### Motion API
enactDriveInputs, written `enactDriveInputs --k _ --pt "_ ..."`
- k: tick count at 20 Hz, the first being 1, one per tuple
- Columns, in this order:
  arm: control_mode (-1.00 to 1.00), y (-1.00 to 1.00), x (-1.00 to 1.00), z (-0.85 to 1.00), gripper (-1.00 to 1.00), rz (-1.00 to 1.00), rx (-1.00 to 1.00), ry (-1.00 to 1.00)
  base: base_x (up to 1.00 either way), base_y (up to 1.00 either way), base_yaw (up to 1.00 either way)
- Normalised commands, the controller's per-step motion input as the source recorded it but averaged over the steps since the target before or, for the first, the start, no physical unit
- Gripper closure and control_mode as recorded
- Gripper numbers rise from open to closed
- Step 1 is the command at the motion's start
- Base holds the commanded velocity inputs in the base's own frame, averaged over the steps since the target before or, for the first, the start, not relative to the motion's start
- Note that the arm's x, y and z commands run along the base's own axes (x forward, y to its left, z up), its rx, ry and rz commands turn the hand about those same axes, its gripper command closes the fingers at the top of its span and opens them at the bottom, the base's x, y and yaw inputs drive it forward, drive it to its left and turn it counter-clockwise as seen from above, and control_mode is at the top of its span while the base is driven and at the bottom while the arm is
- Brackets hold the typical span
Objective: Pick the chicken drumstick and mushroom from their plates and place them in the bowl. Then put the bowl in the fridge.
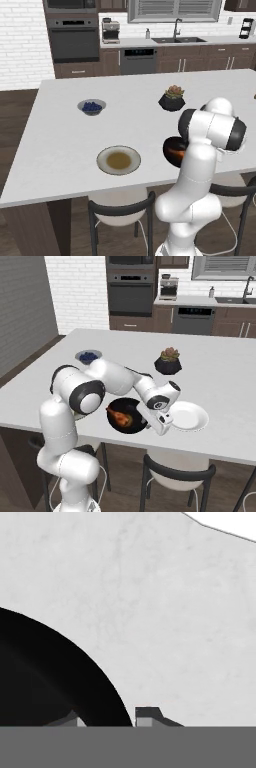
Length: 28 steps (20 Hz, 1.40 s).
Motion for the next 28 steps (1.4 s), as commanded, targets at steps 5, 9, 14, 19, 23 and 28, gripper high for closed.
enactDriveInputs --k 5,9,14,19,23,28 --pt "-1.0 0.0 -0.29 0.45 1.0 -0.04 -0.01 -0.02 0.0 0.0 0.0" --pt "-1.0 0.0 -0.45 0.7 1.0 -0.25 -0.02 -0.07 0.0 0.0 0.0" --pt "-1.0 0.07 -0.56 0.73 1.0 -0.21 -0.08 0.0 0.0 0.0 0.0" --pt "-1.0 0.27 -0.53 0.81 1.0 -0.26 -0.23 0.04 0.0 0.0 0.0" --pt "-1.0 0.17 -0.19 0.57 1.0 -0.37 -0.12 0.07 0.0 0.0 0.0" --pt "-1.0 0.34 -0.17 0.33 1.0 -0.42 0.0 -0.05 0.0 0.0 0.0"
